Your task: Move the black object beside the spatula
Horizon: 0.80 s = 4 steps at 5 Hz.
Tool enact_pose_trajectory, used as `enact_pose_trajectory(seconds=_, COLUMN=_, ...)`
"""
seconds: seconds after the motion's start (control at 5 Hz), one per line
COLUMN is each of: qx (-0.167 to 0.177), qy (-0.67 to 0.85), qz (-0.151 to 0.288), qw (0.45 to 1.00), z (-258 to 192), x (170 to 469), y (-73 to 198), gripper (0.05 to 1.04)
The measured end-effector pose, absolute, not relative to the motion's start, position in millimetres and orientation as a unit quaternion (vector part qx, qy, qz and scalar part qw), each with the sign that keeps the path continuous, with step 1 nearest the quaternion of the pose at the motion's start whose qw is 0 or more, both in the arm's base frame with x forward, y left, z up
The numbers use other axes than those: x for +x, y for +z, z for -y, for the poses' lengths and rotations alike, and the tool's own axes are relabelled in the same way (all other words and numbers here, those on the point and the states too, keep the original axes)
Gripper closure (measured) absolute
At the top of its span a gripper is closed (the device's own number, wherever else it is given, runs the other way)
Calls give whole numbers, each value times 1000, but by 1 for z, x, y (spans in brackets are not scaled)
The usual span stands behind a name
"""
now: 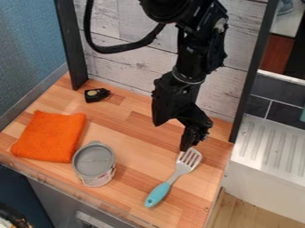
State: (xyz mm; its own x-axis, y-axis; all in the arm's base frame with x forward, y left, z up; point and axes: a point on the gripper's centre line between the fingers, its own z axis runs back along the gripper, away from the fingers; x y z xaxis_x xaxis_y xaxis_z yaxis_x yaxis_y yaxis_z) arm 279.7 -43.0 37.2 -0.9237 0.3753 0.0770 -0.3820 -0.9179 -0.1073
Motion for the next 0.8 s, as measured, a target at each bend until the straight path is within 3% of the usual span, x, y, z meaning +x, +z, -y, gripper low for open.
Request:
enact_pose_trajectory(seconds=0.4, qx=49, qy=973, qz=83, qw=208, z=17, x=276, y=27, gripper=82)
enact_pose_trajectory(seconds=0.8, qx=71, qy=953, qz=73, qw=286, z=-60, x=286, y=14, gripper=82)
